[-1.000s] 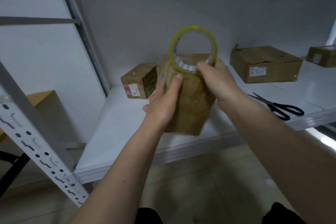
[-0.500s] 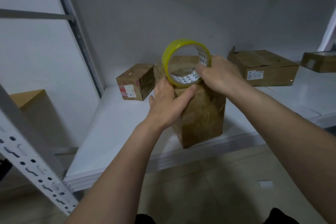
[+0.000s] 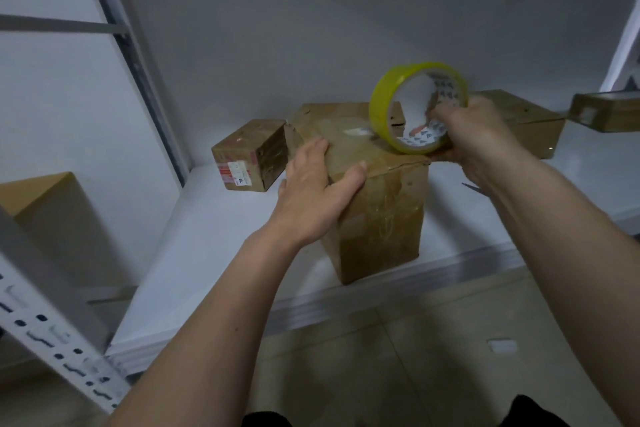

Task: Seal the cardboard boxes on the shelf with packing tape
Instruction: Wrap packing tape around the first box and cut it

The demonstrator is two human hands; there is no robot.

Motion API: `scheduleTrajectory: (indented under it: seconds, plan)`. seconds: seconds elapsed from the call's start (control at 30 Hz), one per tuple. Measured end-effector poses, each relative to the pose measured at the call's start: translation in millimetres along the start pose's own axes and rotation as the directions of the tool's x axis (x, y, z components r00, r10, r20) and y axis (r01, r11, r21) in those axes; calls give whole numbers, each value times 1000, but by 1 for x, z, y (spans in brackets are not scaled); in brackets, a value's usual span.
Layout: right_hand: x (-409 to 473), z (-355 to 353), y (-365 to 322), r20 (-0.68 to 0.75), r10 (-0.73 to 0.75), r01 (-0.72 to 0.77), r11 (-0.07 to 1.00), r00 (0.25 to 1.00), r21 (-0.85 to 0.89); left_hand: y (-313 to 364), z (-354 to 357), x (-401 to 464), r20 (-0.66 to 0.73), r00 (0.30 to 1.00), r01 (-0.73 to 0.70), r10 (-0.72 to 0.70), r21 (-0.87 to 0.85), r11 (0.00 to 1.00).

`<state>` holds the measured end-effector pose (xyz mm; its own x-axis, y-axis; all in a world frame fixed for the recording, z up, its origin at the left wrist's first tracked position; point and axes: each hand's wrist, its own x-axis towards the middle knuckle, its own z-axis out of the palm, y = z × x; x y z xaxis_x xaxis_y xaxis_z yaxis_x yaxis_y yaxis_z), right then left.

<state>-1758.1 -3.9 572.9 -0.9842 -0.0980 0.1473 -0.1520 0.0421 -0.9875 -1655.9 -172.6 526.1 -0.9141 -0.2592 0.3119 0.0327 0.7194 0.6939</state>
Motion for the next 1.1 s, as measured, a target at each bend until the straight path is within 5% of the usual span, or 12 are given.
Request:
scheduleTrajectory:
  seconds: [0.3, 0.5, 0.6, 0.73, 0.87, 1.1]
  plan:
    - [-5, -5, 7, 78, 64, -67, 997, 995, 36, -4, -2, 2, 13, 1000, -29, 28, 46, 999]
    - [0, -26, 20, 189, 258, -312, 877, 947, 366, -4, 1, 3, 7, 999, -45, 44, 23, 999]
    - [4, -28, 25, 198, 250, -310, 869, 948, 386, -1, -3, 4, 37, 999, -24, 23, 49, 998]
    - [5, -22, 31, 238, 232, -315, 855, 943, 412, 17, -17, 9, 137, 988, 36, -74, 263, 964]
    - [2, -16, 35, 266, 209, -312, 842, 941, 440, 46, -11, 18, 161, 981, -11, -104, 588, 809]
    - [-1, -8, 44, 299, 187, -322, 798, 936, 510, 62, 2, 33, 267, 960, -95, -85, 595, 798]
